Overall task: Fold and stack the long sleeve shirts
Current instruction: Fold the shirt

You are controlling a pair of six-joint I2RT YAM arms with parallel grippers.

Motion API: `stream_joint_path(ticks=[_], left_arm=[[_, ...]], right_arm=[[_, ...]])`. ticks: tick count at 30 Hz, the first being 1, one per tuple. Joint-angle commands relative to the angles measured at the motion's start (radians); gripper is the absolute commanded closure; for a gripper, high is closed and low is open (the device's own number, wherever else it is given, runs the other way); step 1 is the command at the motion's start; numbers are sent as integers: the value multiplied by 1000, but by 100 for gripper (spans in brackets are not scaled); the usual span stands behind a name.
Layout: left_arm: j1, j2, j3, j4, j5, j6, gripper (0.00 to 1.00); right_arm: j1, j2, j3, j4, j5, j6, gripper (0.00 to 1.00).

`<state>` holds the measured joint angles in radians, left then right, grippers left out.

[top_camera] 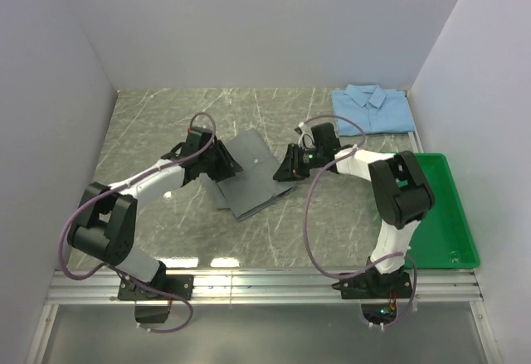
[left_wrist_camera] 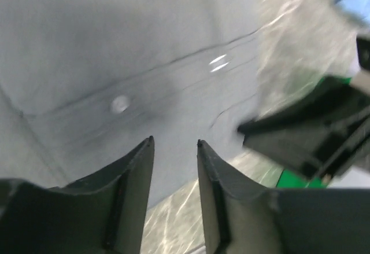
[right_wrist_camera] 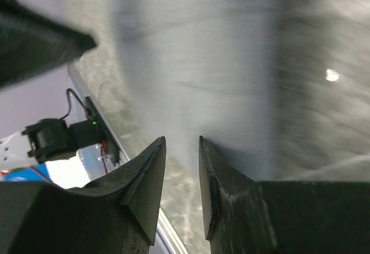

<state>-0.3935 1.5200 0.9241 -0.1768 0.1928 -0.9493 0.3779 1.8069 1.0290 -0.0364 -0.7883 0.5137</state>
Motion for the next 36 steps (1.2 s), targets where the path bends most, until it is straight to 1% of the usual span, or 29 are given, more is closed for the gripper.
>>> stream_joint_path(ticks=[1,2,6,8,11,15,17,19,22,24,27,28,32,33,36], left_arm=[[-2,40,-82,34,57,-22,60],[-1,52,-114,46,56,-26,60],[4,130,-154,77,71,-40,64],[4,140,-163,83,63,-42,66],[5,134,-153,74,48,-28,66],[2,101,-137,54,36,-13,64],[1,92,-133,45,30,-6,64],[-1,86,-131,37,23,0,64],[-1,85,-133,30,16,12,63],[-1,91,-133,28,13,15,63],[-1,97,-136,34,23,15,63],[-1,100,-136,34,25,14,63],[-1,108,-136,31,30,21,63],[-1,109,-137,30,30,21,63],[-1,109,-143,26,42,33,65]], right_arm=[[-42,66,-35,81,-49,14,63],[-48,95,-43,89,-48,19,64],[-88,146,-69,90,-32,49,65],[-119,144,-75,79,-17,55,65],[-129,111,-76,47,1,33,65],[-93,-7,-37,44,0,14,65],[-51,-40,-8,62,-11,20,65],[-27,-31,48,107,-26,38,64],[21,34,120,210,-35,100,62],[50,116,184,265,-35,144,61],[65,248,235,366,-32,219,60],[64,249,243,386,-26,238,60],[49,368,255,444,4,321,60],[43,379,243,437,36,331,60],[6,394,155,500,69,397,60]])
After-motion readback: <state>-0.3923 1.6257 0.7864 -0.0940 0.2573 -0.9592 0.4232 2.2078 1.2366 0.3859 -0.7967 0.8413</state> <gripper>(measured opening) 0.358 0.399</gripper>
